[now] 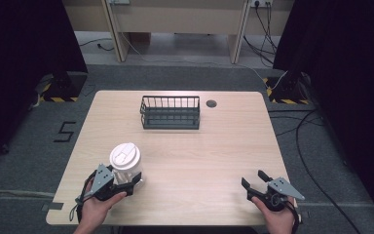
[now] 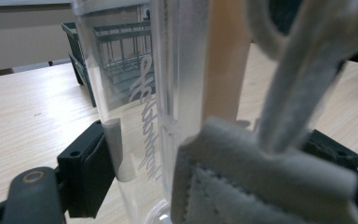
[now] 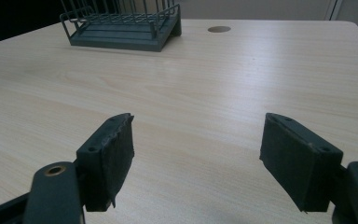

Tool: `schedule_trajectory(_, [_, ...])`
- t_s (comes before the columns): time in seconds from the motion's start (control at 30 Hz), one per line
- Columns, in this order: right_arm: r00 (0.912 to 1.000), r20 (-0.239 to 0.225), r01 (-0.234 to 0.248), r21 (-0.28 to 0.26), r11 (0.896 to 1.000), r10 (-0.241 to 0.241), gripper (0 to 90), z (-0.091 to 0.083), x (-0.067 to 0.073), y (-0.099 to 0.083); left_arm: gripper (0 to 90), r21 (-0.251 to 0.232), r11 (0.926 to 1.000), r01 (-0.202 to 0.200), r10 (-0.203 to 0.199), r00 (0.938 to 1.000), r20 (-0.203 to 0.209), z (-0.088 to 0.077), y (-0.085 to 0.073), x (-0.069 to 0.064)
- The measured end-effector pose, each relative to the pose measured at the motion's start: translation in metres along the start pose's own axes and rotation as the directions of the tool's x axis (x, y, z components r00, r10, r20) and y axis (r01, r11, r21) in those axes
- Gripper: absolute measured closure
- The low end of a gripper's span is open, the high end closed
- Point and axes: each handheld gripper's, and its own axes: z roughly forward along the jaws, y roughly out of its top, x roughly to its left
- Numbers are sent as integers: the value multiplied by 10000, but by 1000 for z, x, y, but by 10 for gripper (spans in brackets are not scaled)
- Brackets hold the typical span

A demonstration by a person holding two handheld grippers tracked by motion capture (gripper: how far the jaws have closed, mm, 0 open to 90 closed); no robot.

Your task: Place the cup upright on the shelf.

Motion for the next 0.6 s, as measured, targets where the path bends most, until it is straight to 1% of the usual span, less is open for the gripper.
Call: schedule_trajectory(0.6, [10000, 12, 8, -46, 10000, -8, 262, 0, 0, 0, 174, -151, 9999, 19, -20, 10000, -49, 12, 16, 5])
